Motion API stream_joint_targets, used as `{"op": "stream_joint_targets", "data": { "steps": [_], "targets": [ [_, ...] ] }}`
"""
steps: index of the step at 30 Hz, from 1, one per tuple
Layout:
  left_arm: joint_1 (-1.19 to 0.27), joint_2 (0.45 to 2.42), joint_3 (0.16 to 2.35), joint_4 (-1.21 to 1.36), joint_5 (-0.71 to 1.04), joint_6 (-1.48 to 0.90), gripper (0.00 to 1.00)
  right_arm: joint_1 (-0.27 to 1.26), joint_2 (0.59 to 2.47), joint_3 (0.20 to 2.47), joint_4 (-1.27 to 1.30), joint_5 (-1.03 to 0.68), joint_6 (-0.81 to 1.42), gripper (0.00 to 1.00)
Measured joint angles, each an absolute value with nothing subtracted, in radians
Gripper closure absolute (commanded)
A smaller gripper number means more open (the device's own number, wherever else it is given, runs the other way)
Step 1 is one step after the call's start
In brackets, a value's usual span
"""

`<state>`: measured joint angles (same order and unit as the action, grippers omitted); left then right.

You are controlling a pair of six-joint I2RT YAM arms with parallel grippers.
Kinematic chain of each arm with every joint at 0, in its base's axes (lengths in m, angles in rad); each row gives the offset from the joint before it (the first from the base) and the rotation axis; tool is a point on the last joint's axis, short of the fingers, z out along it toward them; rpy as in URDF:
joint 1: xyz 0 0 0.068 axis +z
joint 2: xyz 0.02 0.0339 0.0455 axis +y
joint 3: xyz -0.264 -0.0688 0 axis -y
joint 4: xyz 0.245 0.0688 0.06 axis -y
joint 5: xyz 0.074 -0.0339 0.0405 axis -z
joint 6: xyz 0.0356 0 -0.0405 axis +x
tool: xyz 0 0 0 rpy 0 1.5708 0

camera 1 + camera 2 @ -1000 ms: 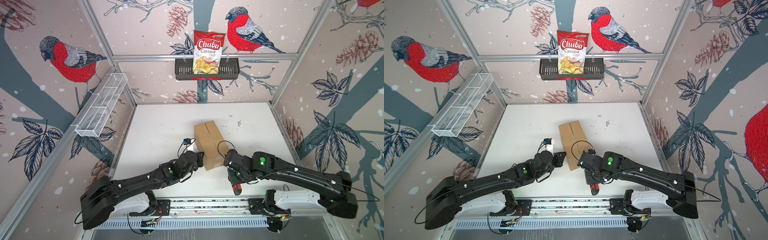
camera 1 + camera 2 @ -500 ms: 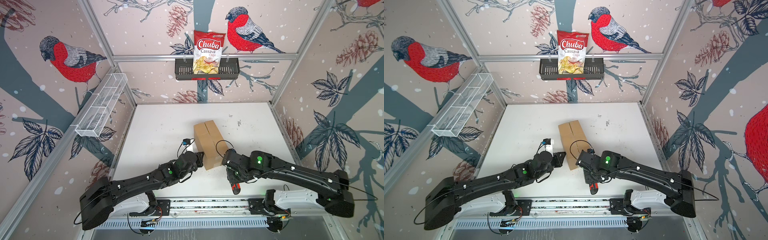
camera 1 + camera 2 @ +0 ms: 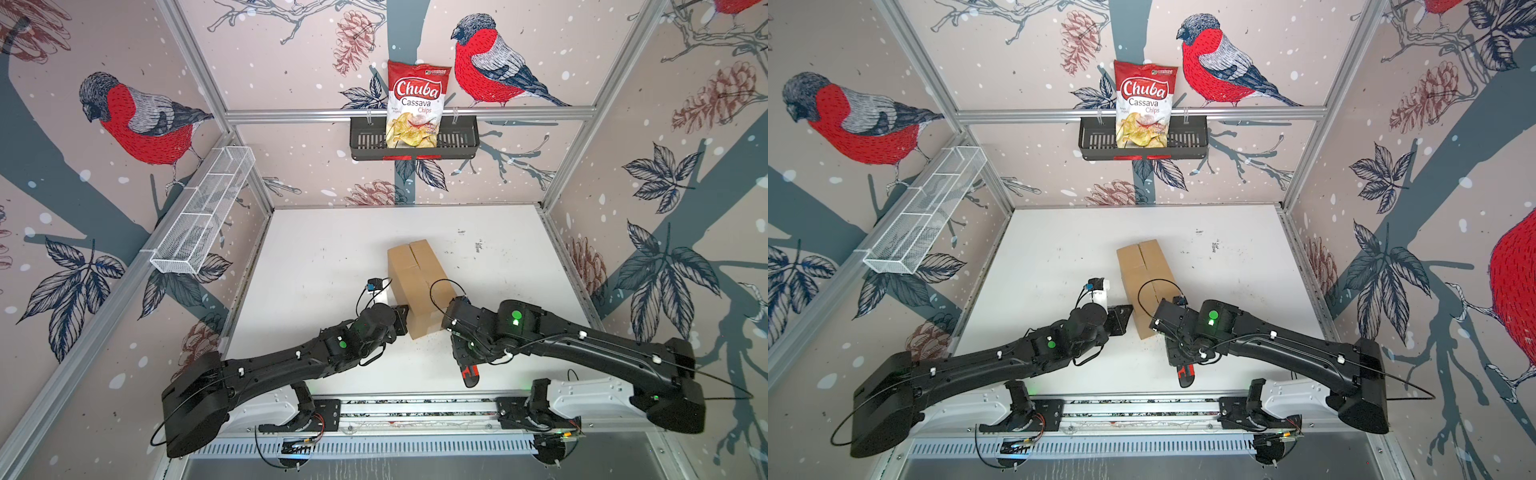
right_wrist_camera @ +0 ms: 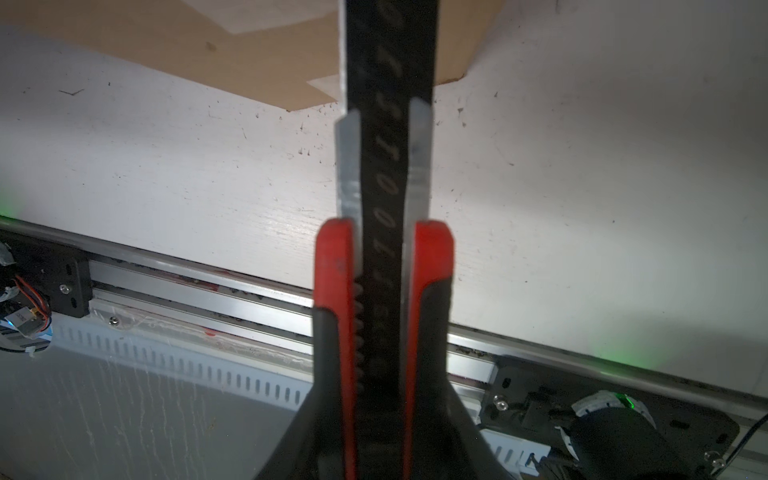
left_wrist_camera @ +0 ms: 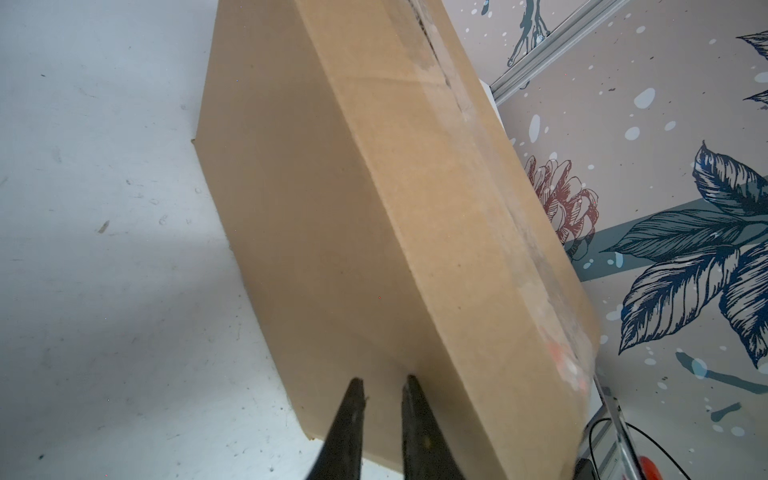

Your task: Unpack the express box

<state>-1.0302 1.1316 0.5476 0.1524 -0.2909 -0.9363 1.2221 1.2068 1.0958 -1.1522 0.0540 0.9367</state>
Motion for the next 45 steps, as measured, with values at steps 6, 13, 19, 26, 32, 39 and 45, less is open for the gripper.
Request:
{"op": "stream_joint_targets", "data": {
  "steps": [6, 13, 19, 26, 32, 39, 45],
  "targets": [
    [-1.031, 1.137, 0.548, 0.153, -0.291, -0.938, 0.80, 1.222, 1.215, 1.104, -1.153, 0.054, 0.933, 0.88],
    [-1.039, 1.157, 0.552, 0.160, -0.291, -0.938, 0.80, 1.221, 1.231, 1.118, -1.161, 0.066, 0.929, 0.88],
    [-1.046, 1.174, 0.559, 0.168, -0.292, -0.939, 0.81, 1.221, 1.237, 1.129, -1.171, 0.071, 0.929, 0.88],
    [-1.052, 1.176, 0.566, 0.174, -0.292, -0.938, 0.81, 1.221, 1.237, 1.131, -1.180, 0.073, 0.924, 0.88],
    [-1.056, 1.177, 0.569, 0.173, -0.295, -0.938, 0.81, 1.220, 1.235, 1.119, -1.181, 0.073, 0.921, 0.88],
    [-1.061, 1.175, 0.570, 0.182, -0.290, -0.938, 0.81, 1.184, 1.194, 1.085, -1.150, 0.068, 0.900, 0.88],
    [-1.061, 1.165, 0.570, 0.175, -0.295, -0.939, 0.81, 1.150, 1.171, 1.069, -1.131, 0.061, 0.880, 0.88]
  ]
}}
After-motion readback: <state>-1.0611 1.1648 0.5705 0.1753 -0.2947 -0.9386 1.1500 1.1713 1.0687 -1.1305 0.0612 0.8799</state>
